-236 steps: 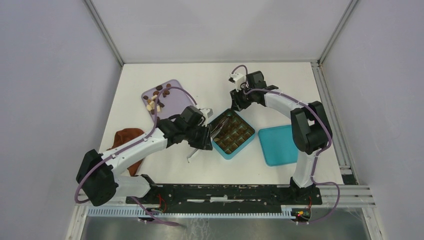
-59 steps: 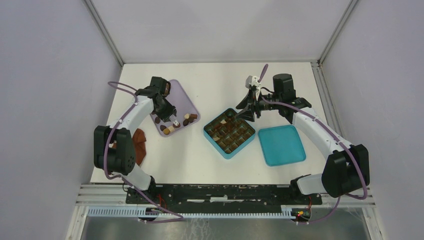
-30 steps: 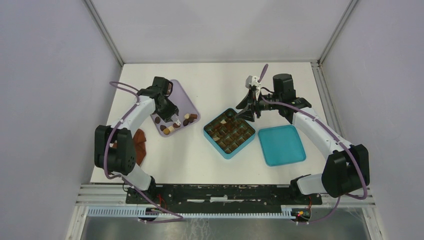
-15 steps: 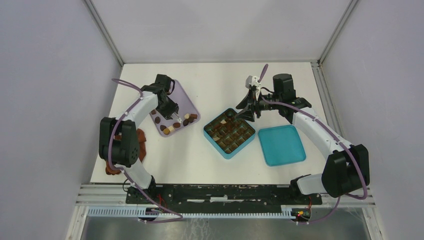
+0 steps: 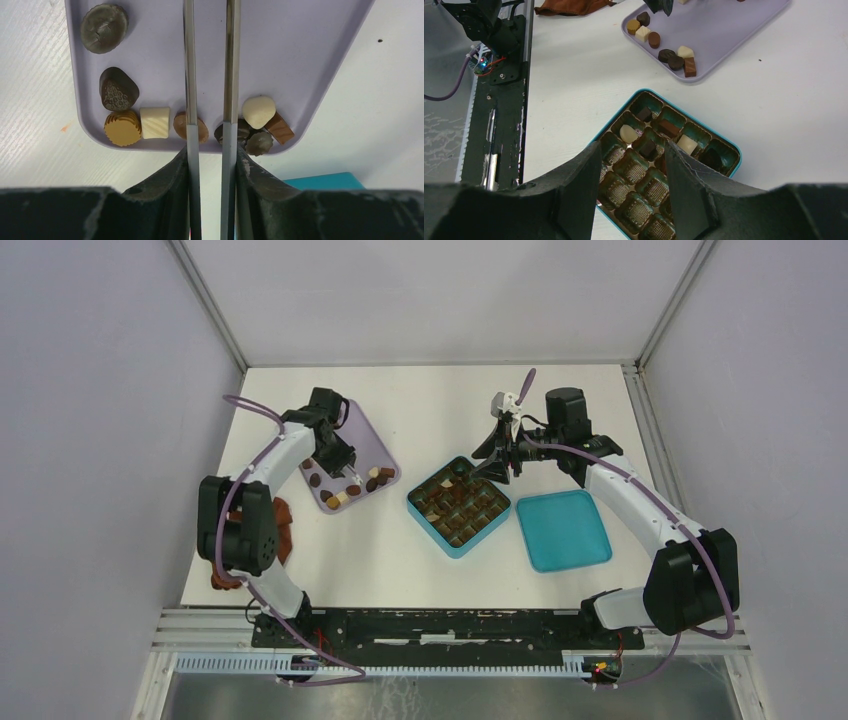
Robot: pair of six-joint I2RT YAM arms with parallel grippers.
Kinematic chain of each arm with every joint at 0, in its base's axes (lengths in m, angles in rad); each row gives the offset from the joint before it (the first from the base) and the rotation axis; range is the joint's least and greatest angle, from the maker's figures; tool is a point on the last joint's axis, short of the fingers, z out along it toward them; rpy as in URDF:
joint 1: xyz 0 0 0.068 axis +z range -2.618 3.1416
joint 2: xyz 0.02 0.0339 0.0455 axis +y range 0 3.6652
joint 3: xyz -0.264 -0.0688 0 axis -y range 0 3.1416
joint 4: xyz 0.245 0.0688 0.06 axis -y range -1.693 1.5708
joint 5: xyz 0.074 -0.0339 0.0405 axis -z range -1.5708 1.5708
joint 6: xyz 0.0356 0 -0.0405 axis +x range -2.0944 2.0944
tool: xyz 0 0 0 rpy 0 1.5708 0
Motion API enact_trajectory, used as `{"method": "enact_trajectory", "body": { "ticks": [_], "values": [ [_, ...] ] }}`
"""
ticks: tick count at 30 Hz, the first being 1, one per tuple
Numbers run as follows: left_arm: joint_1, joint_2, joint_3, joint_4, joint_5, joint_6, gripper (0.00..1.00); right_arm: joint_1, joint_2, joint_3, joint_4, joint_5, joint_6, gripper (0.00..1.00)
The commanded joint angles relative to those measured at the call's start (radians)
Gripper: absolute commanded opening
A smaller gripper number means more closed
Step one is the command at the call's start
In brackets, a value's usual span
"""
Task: Pack the chocolate
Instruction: Pick up the fake chocolate from the plate.
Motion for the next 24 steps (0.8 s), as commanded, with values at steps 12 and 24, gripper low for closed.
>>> {"method": "enact_trajectory", "body": {
  "ticks": [12,24],
  "values": [
    [-0.006,-0.301,-0.205,0.101,0.104,0.249,0.02,-0.001,0.014,0.003,0.002,0.013,-0.043,0.55],
    [-0.007,-0.613,-0.411,0.220,0.406,0.476,0.02,0.002,0.063,0.011,-0.046,0.208,-0.157,0.63]
  ]
}}
